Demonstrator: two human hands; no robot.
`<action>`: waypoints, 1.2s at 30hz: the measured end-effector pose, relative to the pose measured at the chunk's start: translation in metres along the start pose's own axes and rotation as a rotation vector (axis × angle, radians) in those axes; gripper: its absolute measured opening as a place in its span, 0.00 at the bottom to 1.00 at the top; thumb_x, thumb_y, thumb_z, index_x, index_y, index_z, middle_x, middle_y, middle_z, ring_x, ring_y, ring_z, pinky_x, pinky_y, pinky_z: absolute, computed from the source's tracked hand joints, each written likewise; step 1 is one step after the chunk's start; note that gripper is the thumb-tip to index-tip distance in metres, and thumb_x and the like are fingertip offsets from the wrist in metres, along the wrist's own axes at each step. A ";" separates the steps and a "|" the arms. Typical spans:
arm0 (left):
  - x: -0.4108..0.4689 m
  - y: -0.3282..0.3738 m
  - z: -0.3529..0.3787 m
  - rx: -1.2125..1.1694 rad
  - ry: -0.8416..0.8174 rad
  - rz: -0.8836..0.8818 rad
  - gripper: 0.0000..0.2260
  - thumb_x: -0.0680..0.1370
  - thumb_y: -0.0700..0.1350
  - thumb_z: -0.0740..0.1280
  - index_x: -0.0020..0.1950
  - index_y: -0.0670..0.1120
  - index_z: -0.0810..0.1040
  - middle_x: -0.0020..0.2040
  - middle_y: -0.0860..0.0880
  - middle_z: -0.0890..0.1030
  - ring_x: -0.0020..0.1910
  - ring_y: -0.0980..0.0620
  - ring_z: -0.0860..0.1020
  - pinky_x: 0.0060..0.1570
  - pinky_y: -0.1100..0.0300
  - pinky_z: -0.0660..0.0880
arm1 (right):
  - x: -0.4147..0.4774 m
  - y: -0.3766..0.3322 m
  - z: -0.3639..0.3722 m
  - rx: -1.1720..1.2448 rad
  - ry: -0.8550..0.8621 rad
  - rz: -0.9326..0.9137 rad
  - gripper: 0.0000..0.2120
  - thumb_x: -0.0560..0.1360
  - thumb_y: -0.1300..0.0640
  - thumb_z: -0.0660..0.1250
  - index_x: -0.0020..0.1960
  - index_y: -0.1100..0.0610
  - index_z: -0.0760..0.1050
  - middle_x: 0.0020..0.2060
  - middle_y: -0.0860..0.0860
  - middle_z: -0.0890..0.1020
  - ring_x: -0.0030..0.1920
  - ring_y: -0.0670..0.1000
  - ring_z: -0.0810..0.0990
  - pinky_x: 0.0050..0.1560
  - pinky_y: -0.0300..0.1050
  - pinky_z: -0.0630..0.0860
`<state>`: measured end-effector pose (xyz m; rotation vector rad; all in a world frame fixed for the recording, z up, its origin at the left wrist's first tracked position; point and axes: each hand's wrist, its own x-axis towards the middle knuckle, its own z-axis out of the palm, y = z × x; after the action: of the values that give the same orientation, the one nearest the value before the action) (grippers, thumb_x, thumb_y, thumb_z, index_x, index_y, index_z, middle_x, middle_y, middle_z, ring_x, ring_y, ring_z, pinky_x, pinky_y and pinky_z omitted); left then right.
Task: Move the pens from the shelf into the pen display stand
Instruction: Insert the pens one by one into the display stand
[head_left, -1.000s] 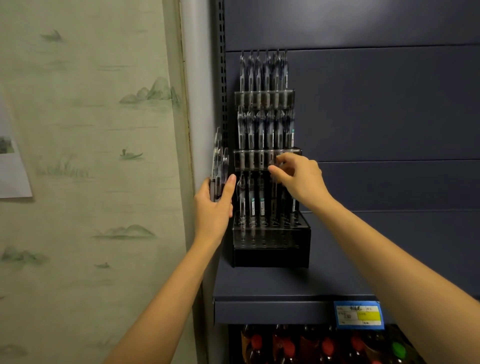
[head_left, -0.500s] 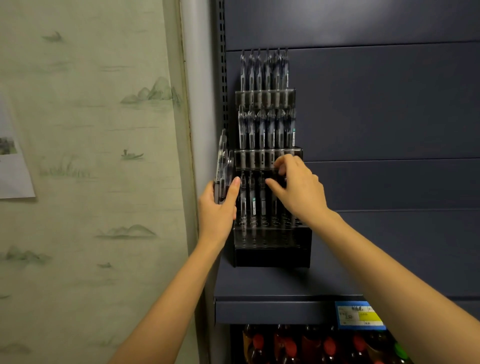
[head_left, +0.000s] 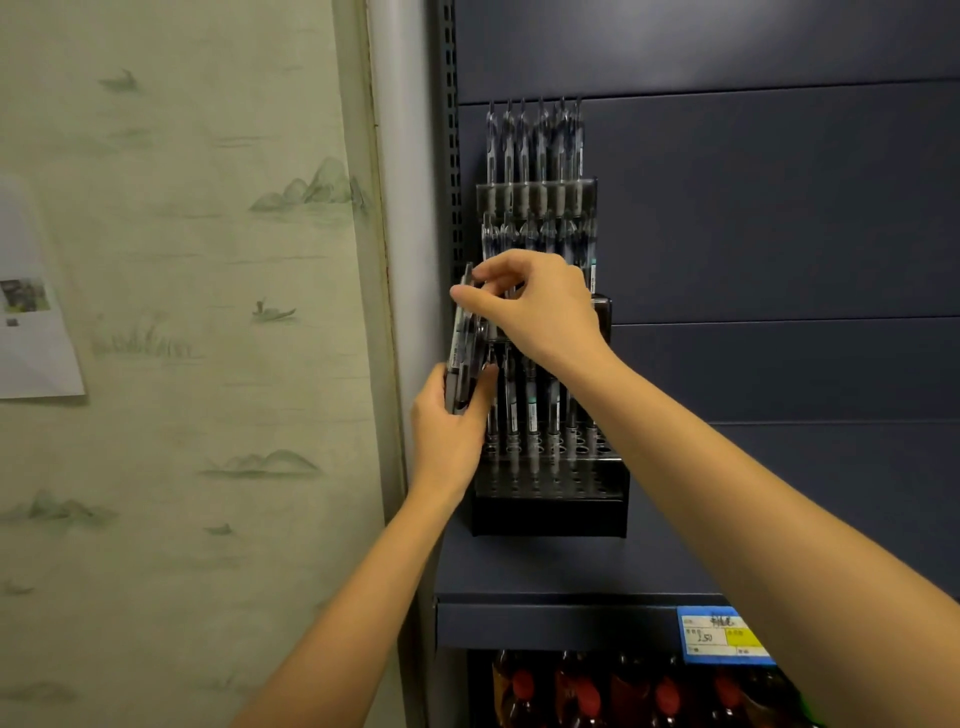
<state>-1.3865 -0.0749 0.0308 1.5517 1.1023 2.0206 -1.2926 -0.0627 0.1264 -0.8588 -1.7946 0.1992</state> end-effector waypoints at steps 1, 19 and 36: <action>0.000 0.001 0.000 0.005 0.002 -0.006 0.09 0.75 0.53 0.66 0.50 0.50 0.76 0.32 0.56 0.74 0.30 0.56 0.71 0.34 0.49 0.70 | 0.000 -0.001 0.000 -0.015 0.002 0.005 0.12 0.71 0.44 0.71 0.50 0.49 0.80 0.33 0.40 0.78 0.38 0.40 0.77 0.46 0.44 0.77; 0.002 -0.008 -0.008 0.013 -0.043 0.035 0.06 0.78 0.47 0.65 0.42 0.50 0.73 0.31 0.55 0.73 0.27 0.58 0.68 0.29 0.67 0.65 | 0.033 -0.026 -0.062 0.308 0.204 0.064 0.03 0.78 0.57 0.65 0.51 0.54 0.75 0.42 0.48 0.81 0.39 0.46 0.82 0.45 0.41 0.80; 0.004 0.000 -0.013 -0.037 -0.018 -0.014 0.08 0.81 0.46 0.62 0.42 0.52 0.70 0.30 0.46 0.65 0.25 0.52 0.61 0.22 0.64 0.59 | -0.015 0.056 -0.058 -0.230 0.060 0.145 0.09 0.79 0.54 0.63 0.57 0.56 0.75 0.47 0.51 0.82 0.48 0.50 0.80 0.47 0.42 0.72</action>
<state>-1.4004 -0.0763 0.0322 1.5362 1.0598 2.0024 -1.2143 -0.0472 0.1092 -1.1477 -1.7216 0.0592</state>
